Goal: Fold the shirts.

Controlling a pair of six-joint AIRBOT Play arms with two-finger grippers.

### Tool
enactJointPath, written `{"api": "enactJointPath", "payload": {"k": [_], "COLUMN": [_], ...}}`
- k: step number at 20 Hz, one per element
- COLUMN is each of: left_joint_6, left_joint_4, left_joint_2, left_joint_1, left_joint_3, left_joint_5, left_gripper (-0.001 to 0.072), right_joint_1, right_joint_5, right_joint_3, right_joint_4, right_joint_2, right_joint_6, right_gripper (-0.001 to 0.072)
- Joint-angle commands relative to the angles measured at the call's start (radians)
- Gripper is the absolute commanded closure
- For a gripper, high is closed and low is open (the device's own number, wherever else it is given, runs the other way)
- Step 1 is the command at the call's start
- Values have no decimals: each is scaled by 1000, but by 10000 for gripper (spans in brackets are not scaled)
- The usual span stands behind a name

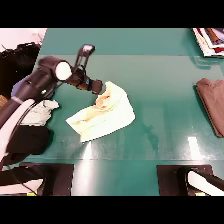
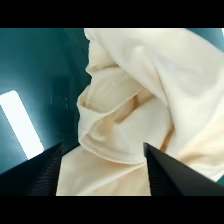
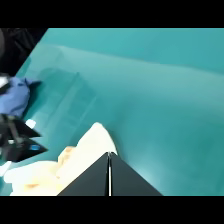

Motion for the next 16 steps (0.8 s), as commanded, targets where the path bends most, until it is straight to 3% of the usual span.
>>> {"api": "enactJointPath", "payload": {"k": [1,4,5,6,8,11,14,15,16], "left_joint_6": [142,167,166,166,166,164,167,167,167], "left_joint_4": [-152,-161,-159,-154,-146,-119,-118,-118,-117], "left_joint_2": [-143,-231,-244,-246,-245,-237,-237,-237,-237], "left_joint_1": [37,37,37,37,38,80,145,161,175], "left_joint_3": [-6,-5,-5,-5,12,91,197,222,239], "left_joint_5": [11,33,51,82,129,85,-8,-28,-44], "left_gripper": [116,118,193,382,655,683,683,683,683], "right_joint_1": [1,1,8,20,55,146,282,333,375], "right_joint_5": [8,8,8,8,-7,-90,-297,-380,-444], "right_joint_3": [-77,-170,-212,-254,-361,-564,-806,-887,-951], "right_joint_4": [6,6,5,2,-4,-5,-92,-101,-72], "right_joint_2": [0,1,2,2,2,0,0,-5,-18], "right_joint_6": [1,1,1,1,1,4,82,83,90], "right_gripper": [691,691,690,691,691,691,690,626,379]}}
